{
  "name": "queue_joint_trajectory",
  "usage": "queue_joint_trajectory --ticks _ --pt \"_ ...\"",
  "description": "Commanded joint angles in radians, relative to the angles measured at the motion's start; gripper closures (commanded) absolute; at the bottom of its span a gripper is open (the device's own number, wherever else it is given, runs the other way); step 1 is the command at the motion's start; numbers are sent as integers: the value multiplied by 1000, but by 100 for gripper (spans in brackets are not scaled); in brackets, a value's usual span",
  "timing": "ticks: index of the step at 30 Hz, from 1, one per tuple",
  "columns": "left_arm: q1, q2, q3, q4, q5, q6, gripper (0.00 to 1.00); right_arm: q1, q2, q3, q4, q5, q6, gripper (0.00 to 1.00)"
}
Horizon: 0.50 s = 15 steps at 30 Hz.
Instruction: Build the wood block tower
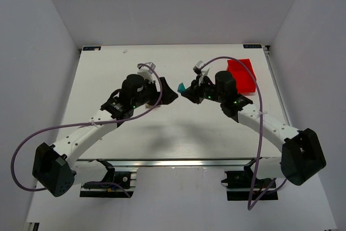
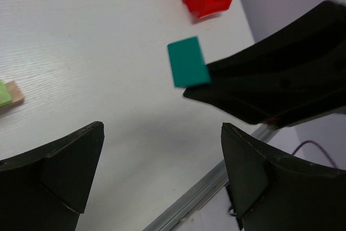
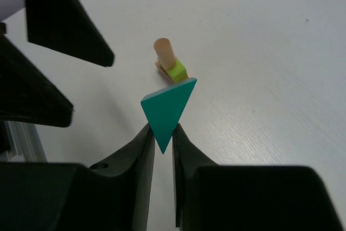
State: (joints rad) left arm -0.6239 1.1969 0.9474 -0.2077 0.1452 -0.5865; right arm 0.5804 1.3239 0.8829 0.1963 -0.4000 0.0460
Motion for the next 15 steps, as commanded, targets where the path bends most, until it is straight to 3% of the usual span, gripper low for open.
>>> queue_joint_trajectory --ticks 1,5,15 --pt "1 -16 -2 142 51 -116 2 16 -23 -22 124 -106 26 100" --pt "-2 -22 -48 266 48 -191 2 29 -51 -36 153 -111 41 100" --pt "-7 21 -56 307 31 -222 13 56 -75 -39 178 -79 49 100"
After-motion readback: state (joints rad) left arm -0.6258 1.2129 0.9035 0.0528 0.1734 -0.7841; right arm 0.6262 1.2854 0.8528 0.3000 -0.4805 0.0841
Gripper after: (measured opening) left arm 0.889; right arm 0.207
